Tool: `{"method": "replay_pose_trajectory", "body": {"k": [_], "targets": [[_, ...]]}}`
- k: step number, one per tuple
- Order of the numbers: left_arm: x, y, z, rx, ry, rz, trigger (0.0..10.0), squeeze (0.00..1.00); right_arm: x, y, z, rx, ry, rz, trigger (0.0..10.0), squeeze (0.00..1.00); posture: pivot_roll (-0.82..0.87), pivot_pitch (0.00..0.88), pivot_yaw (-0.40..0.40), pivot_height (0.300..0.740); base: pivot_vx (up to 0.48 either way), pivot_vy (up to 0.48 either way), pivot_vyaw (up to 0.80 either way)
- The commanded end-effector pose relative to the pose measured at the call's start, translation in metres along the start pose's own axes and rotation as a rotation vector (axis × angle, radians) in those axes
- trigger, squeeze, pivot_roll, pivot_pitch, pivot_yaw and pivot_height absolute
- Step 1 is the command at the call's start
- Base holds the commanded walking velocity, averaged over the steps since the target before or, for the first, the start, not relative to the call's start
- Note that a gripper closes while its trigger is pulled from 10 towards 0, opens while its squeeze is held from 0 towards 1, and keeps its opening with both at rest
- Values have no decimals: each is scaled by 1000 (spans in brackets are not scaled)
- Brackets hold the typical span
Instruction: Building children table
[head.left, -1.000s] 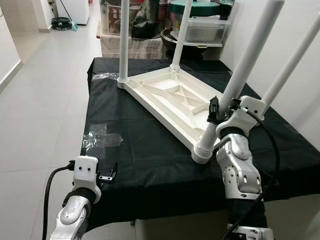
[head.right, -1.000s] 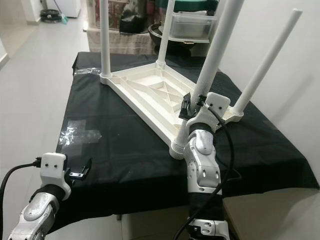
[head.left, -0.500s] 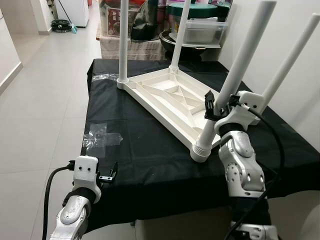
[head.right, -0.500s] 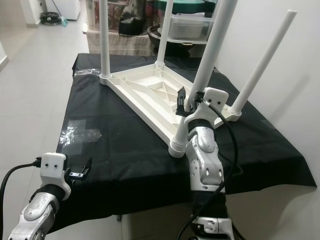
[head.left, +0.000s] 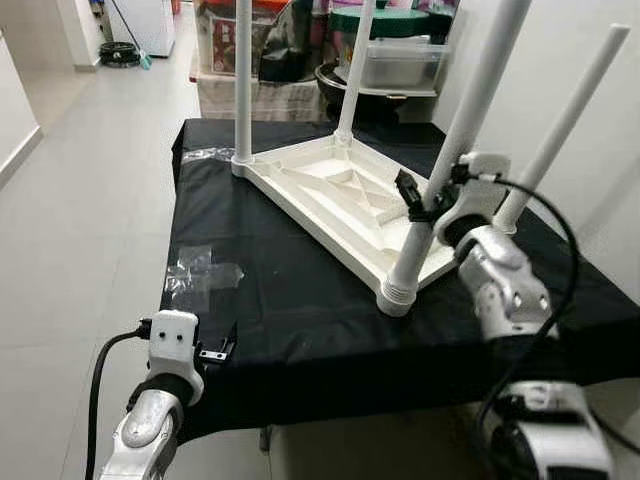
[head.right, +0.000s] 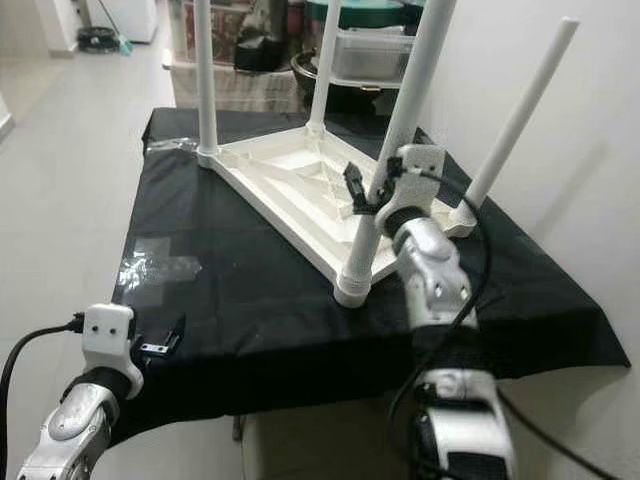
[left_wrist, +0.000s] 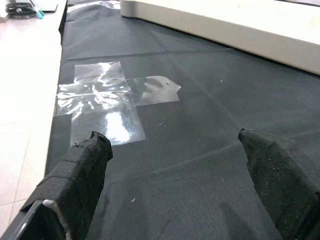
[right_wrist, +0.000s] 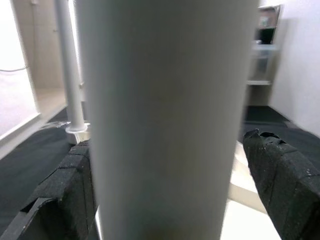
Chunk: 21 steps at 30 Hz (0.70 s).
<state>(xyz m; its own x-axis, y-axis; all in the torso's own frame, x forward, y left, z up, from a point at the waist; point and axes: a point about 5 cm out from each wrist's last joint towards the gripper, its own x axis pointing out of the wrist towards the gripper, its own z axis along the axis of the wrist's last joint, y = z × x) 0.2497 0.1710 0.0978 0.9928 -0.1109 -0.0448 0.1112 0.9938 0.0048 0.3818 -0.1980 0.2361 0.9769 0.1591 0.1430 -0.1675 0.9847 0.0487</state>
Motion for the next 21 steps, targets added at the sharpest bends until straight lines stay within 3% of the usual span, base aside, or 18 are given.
{"method": "replay_pose_trajectory", "body": {"k": [1, 3, 4, 6, 8, 10, 14, 21], "targets": [[0, -1, -3, 9, 12, 3, 10000, 0, 3, -6, -1, 12, 3, 29, 10000, 0, 16, 0, -125, 740, 0, 0, 0], [0, -1, -3, 9, 12, 3, 10000, 0, 3, -6, -1, 12, 3, 29, 10000, 0, 16, 0, -125, 740, 0, 0, 0], [-1, 0, -4, 8, 14, 8, 10000, 0, 5, -7, 6, 39, -26, 149, 10000, 0, 16, 0, -125, 740, 0, 0, 0], [-1, 0, -4, 8, 14, 8, 10000, 0, 5, -7, 6, 39, -26, 149, 10000, 0, 16, 0, -125, 740, 0, 0, 0], [-2, 0, -4, 8, 15, 8, 10000, 0, 5, -6, 11, 48, -38, 248, 10000, 0, 26, 0, -131, 740, 0, 0, 0], [-2, 0, -4, 8, 15, 8, 10000, 0, 5, -6, 11, 48, -38, 248, 10000, 0, 26, 0, -131, 740, 0, 0, 0], [-2, 2, -3, 13, 12, 4, 10000, 0, 8, -4, 10, 29, 1, 380, 10000, 0, 33, 0, -131, 740, 0, 0, 0], [-3, 4, -2, 19, 12, 7, 10000, 0, 12, -1, 10, -35, 30, 487, 10000, 0, 46, 0, -134, 740, 0, 0, 0]]}}
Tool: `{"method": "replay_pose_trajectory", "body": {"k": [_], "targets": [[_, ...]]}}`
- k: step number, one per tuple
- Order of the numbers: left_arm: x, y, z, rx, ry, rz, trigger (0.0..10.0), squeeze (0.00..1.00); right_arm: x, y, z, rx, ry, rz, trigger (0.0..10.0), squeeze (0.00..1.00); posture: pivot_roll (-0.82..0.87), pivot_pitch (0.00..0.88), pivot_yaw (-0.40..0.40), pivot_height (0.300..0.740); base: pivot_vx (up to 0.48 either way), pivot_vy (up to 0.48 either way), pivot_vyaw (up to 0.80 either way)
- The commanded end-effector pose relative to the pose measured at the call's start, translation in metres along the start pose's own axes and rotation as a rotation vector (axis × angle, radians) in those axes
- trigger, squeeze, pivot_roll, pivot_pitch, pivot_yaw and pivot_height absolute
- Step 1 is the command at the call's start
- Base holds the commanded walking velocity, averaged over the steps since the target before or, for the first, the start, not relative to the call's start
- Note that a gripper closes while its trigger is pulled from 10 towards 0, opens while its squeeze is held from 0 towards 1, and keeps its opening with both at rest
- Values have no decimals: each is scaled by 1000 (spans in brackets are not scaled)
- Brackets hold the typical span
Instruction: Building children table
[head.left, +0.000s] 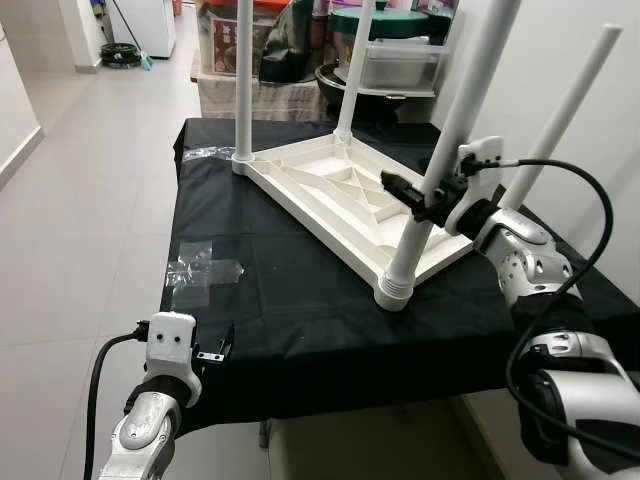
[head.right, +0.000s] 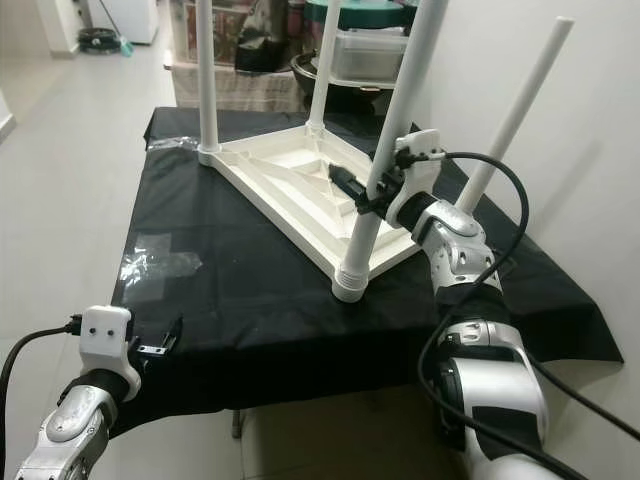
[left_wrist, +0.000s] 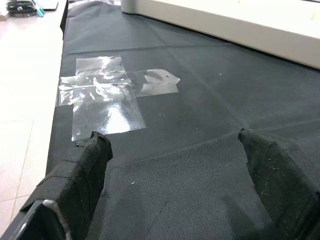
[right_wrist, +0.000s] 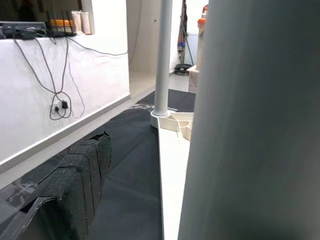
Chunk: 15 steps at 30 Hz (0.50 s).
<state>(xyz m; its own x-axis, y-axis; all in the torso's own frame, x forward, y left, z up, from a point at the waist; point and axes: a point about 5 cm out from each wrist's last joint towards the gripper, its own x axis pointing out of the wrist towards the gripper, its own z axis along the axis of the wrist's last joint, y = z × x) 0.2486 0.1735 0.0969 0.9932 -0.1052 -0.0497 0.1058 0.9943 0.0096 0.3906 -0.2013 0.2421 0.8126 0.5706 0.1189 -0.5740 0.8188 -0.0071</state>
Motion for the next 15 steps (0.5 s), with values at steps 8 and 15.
{"method": "replay_pose_trajectory", "body": {"k": [8, 15], "targets": [[-2, 3, -1, 20, 8, 2, 10000, 0, 5, -4, 8, -73, 48, 81, 5843, 0, 49, 0, -134, 740, 0, 0, 0], [-3, 3, -1, 21, 8, 4, 10000, 0, 4, -10, 8, -83, 72, 51, 0, 0, 62, 0, -143, 740, 0, 0, 0]]}}
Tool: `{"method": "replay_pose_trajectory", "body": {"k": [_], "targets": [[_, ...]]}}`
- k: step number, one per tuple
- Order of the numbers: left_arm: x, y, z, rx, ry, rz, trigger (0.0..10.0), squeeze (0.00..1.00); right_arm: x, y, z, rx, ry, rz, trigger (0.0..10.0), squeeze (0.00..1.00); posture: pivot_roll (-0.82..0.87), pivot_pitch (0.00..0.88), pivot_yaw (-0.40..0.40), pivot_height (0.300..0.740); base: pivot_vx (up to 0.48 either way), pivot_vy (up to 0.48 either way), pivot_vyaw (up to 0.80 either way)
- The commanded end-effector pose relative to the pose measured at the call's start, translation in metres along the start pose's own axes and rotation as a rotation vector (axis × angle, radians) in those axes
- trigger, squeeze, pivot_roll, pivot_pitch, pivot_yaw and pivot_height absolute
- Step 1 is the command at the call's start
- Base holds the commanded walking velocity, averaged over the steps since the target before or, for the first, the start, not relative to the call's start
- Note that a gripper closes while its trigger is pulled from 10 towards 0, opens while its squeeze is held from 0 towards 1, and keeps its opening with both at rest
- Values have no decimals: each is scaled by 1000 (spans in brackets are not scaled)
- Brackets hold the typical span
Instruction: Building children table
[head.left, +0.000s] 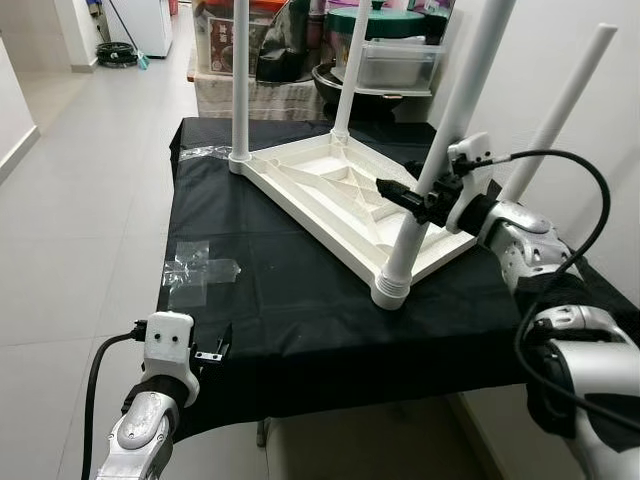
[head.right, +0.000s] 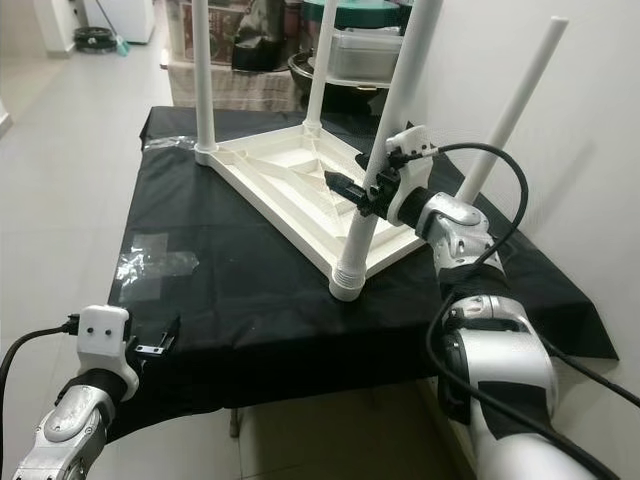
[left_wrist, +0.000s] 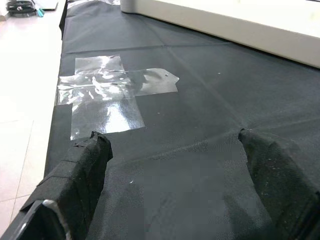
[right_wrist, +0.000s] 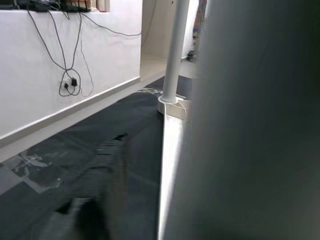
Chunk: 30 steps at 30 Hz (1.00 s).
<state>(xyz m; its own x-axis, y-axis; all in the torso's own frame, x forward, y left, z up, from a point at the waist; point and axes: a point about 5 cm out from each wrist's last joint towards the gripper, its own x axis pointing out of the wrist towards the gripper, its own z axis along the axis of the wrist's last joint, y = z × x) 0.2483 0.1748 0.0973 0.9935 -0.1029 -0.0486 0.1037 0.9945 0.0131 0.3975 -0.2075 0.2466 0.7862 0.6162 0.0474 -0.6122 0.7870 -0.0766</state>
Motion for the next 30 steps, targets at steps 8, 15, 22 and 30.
{"method": "replay_pose_trajectory", "body": {"k": [8, 15, 22, 30], "targets": [[-3, 1, -2, 16, 13, 1, 10000, 0, -2, -7, -1, -4, 23, -63, 0, 0, 57, 0, -140, 740, 0, 0, 0], [-2, 0, -3, 15, 13, -3, 10000, 0, 2, -7, -14, 21, 79, -183, 0, 0, 53, 0, -142, 740, 0, 0, 0], [-3, -1, -4, 12, 15, -1, 10000, 0, 8, -3, -39, 139, 126, -469, 0, 0, 53, 0, -150, 740, 0, 0, 0], [-3, -1, -5, 12, 19, 4, 10000, 0, 33, 65, -89, 278, 206, -819, 0, 0, 56, 0, -147, 740, 0, 0, 0]]}}
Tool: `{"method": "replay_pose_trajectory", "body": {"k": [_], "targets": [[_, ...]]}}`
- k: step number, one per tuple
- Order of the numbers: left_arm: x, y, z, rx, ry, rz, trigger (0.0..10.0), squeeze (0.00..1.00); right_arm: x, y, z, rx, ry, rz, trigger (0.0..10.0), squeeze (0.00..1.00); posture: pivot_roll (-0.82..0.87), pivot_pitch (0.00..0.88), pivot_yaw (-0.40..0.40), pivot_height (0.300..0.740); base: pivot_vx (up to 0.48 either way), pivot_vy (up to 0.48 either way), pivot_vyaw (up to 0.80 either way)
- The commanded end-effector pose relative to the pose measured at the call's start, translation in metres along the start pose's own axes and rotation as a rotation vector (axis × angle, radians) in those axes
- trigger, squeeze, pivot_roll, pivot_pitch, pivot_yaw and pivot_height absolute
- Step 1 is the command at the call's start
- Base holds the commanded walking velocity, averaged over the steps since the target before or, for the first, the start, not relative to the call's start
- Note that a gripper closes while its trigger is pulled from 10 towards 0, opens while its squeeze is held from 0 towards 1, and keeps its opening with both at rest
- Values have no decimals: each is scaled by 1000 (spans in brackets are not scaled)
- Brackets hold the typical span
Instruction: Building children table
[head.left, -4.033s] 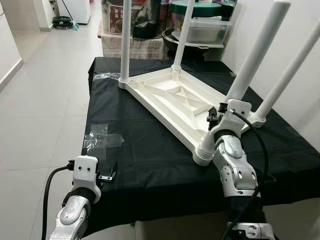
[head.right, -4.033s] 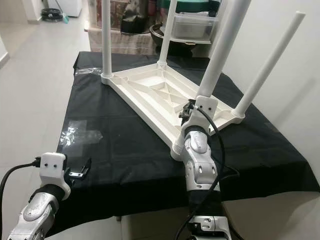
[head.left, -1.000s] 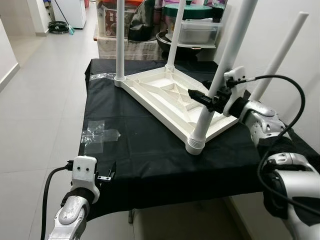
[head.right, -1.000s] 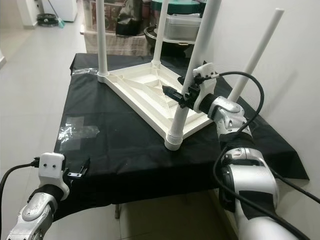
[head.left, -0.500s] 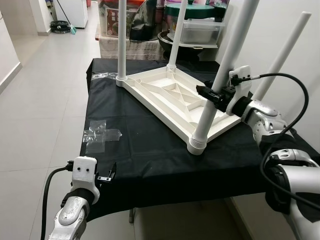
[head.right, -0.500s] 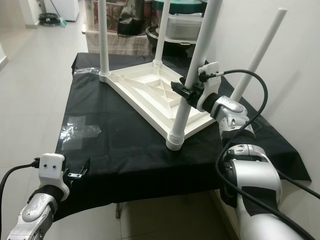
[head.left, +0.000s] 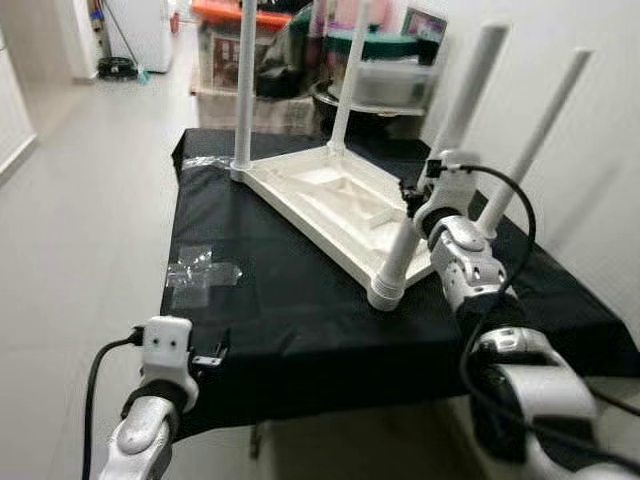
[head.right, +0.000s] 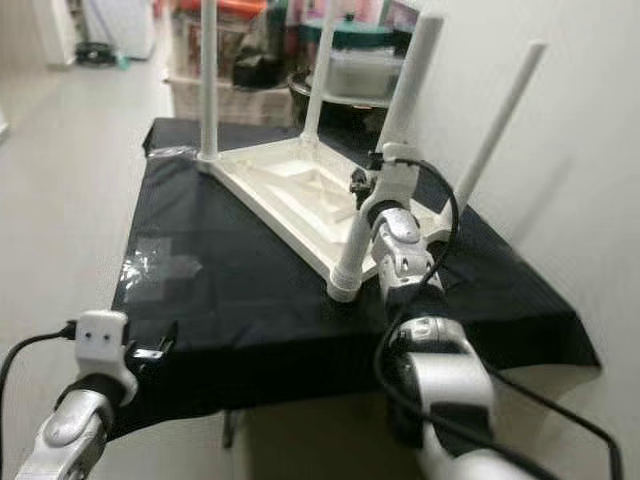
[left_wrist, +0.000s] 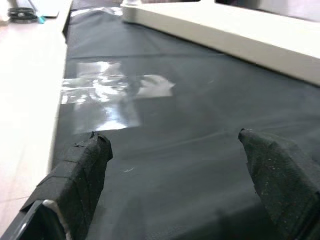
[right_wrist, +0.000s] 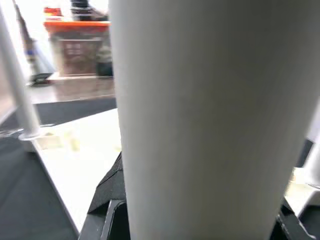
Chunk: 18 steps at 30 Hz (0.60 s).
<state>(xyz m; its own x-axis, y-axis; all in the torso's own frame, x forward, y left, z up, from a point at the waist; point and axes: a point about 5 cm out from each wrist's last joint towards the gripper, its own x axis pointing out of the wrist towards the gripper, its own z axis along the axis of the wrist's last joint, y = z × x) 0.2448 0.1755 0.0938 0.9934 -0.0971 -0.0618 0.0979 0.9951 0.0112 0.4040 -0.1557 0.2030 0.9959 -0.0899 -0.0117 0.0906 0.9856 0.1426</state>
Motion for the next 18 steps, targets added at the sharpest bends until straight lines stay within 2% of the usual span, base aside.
{"method": "replay_pose_trajectory", "body": {"k": [1, 2, 3, 5, 14, 18], "targets": [[0, -1, -2, 14, 6, -2, 10000, 0, -14, 9, -50, 15, 181, -81, 0, 0, 56, 0, -147, 740, 0, 0, 0], [0, -1, -2, 14, 6, -2, 10000, 0, -14, 9, -50, 15, 181, -81, 0, 0, 56, 0, -147, 740, 0, 0, 0], [1, -1, -2, 15, 6, 3, 10000, 0, -19, 32, -57, 27, 207, -145, 0, 0, 62, 0, -158, 740, 0, 0, 0], [1, -2, -2, 14, 6, 6, 10000, 0, -20, 38, -57, 25, 212, -161, 0, 0, 64, 0, -163, 740, 0, 0, 0], [-2, -2, -3, 12, 12, 15, 10000, 0, -16, 42, -54, 10, 230, -166, 0, 0, 62, 0, -170, 740, 0, 0, 0], [-2, -2, -4, 9, 15, 18, 10000, 0, -20, 42, -44, 7, 217, -202, 0, 0, 56, 0, -167, 740, 0, 0, 0]]}}
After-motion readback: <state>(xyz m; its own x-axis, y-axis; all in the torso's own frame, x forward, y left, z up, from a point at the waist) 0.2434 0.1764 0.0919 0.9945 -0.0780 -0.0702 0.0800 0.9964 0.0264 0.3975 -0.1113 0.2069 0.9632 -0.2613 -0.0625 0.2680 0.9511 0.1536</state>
